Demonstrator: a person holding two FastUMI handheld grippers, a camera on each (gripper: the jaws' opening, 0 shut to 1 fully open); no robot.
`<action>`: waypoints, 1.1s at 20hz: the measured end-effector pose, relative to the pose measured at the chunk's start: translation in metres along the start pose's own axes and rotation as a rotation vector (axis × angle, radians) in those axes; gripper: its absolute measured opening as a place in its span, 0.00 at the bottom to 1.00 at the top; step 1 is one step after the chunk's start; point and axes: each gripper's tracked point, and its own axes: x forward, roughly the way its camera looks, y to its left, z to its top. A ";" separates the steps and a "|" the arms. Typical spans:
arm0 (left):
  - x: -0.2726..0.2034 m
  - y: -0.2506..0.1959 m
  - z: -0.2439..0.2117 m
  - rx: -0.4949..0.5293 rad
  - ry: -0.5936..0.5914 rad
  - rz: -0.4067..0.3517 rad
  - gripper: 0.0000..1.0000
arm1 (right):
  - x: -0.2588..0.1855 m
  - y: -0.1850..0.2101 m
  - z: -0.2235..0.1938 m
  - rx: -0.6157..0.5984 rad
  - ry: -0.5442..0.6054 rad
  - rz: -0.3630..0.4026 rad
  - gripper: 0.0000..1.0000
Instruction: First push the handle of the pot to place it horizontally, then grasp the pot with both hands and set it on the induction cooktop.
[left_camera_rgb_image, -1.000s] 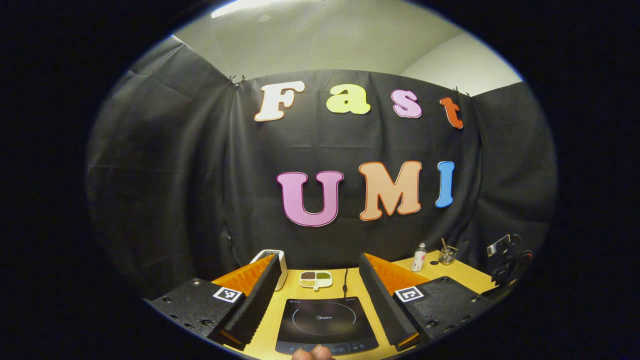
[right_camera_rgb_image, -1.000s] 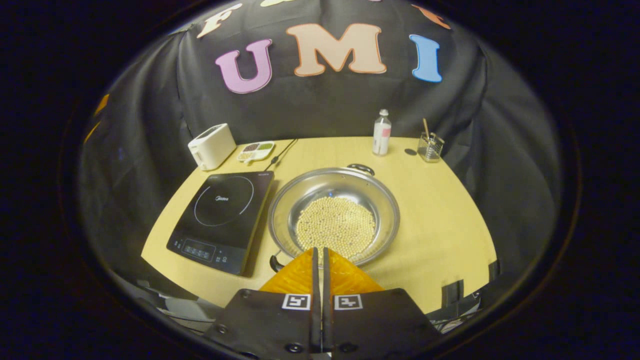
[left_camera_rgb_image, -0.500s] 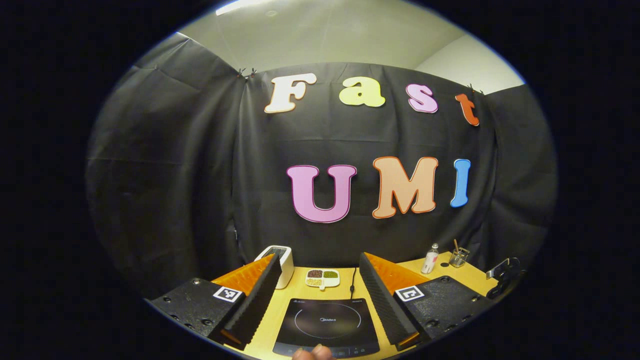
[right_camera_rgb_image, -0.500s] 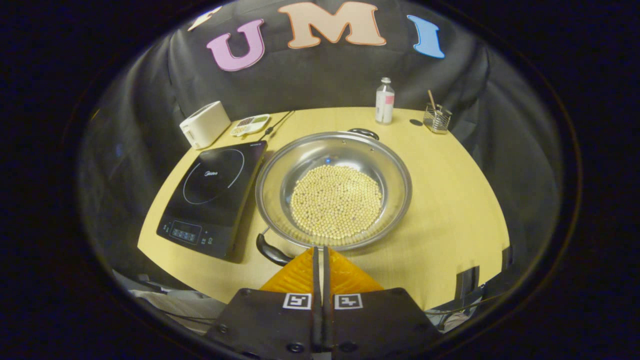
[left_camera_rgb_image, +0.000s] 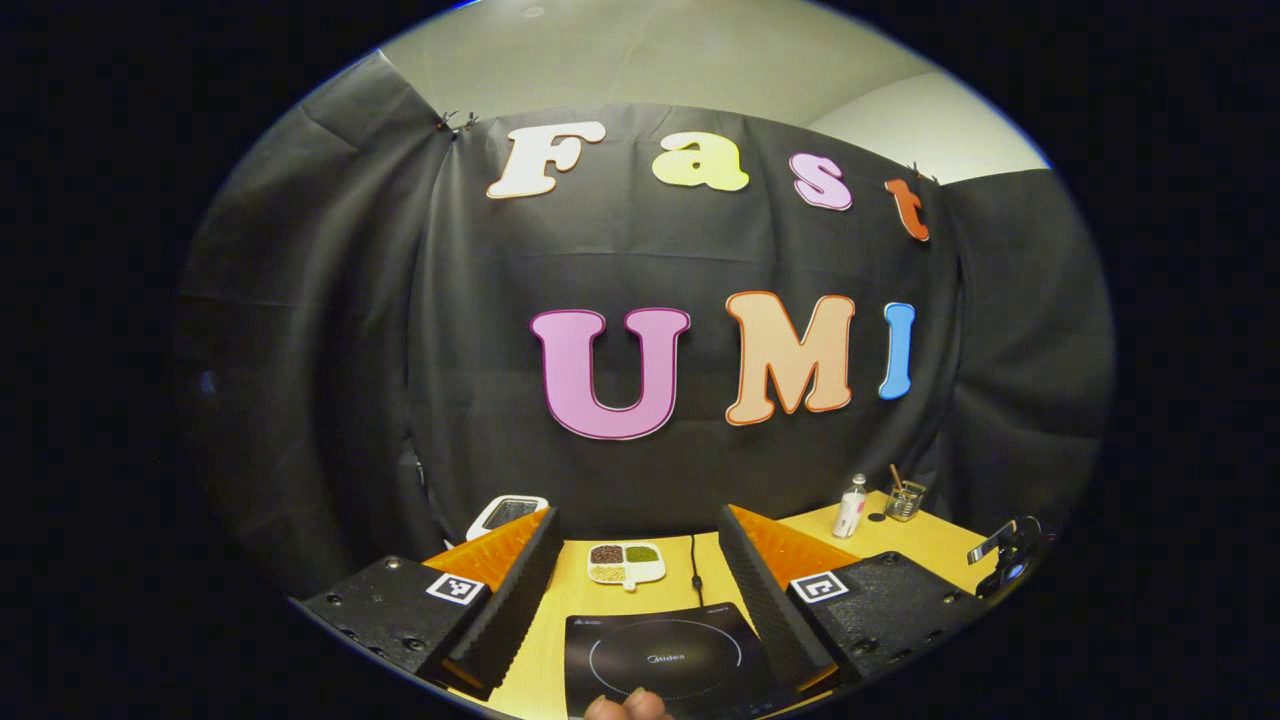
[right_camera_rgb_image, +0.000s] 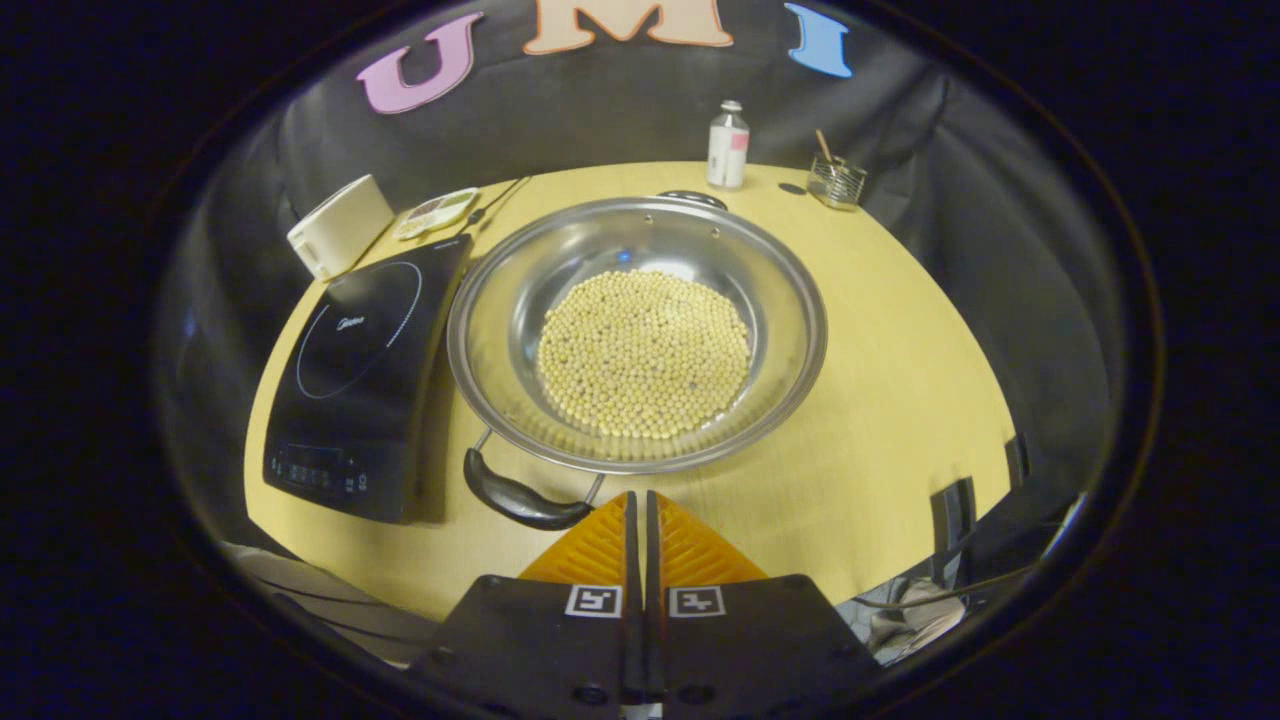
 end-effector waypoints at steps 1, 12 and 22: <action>0.005 -0.001 -0.004 0.006 0.007 -0.024 0.93 | 0.002 0.003 -0.003 0.015 0.009 -0.010 0.03; 0.024 0.007 -0.016 0.010 0.014 -0.132 0.95 | 0.003 0.040 0.002 0.038 0.017 -0.047 0.03; 0.034 0.008 -0.022 0.005 0.016 -0.172 0.95 | 0.017 0.088 0.015 0.060 0.046 -0.011 0.03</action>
